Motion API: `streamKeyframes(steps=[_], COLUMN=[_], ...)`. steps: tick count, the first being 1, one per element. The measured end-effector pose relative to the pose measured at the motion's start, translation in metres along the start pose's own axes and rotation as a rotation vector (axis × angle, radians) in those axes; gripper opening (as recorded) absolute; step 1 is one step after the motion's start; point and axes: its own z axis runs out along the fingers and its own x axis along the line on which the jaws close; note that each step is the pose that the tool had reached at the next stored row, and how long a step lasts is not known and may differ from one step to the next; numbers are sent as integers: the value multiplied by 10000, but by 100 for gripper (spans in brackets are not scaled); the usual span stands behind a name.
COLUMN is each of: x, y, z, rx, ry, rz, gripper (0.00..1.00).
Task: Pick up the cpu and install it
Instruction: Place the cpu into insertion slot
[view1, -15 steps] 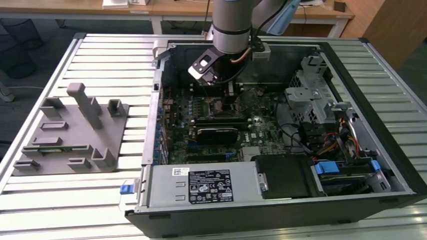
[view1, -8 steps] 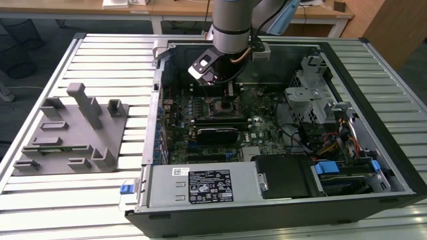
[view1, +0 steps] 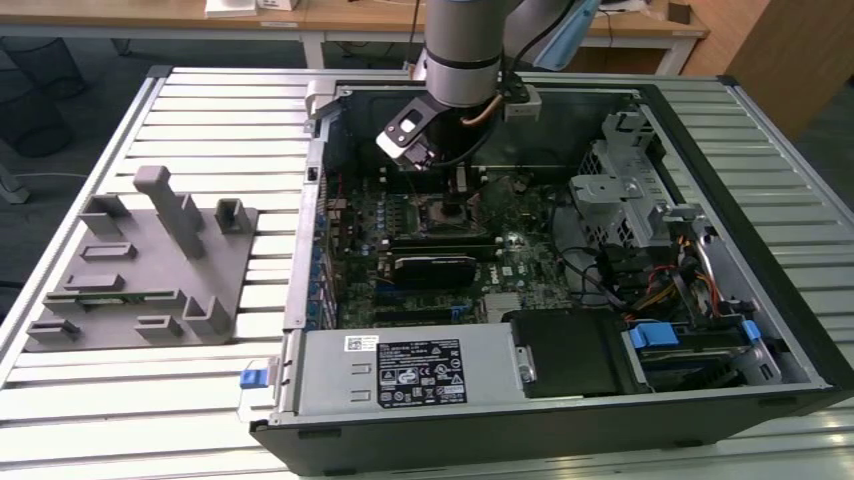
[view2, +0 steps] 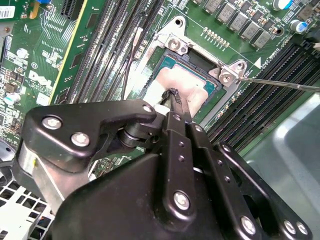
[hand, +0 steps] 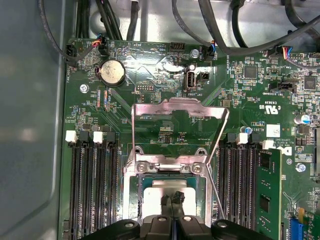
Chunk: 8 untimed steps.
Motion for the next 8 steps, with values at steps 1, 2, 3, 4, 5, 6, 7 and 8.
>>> streamKeyframes(steps=[1, 2, 3, 4, 5, 6, 7, 8], x=[-3, -7, -11, -14, -14, -14, -15, -14], y=[-5, -9, -12, -13, -13, -13, -14, -14], z=[0, 0, 1, 3, 8, 14, 18, 23], rx=[1, -1, -1, -1, -3, -2, -1, -2], ry=[0, 1, 3, 3, 5, 5, 3, 3], rz=[0, 0, 0, 1, 1, 2, 2, 1], gripper=[11, 11, 11, 11, 11, 11, 11, 11])
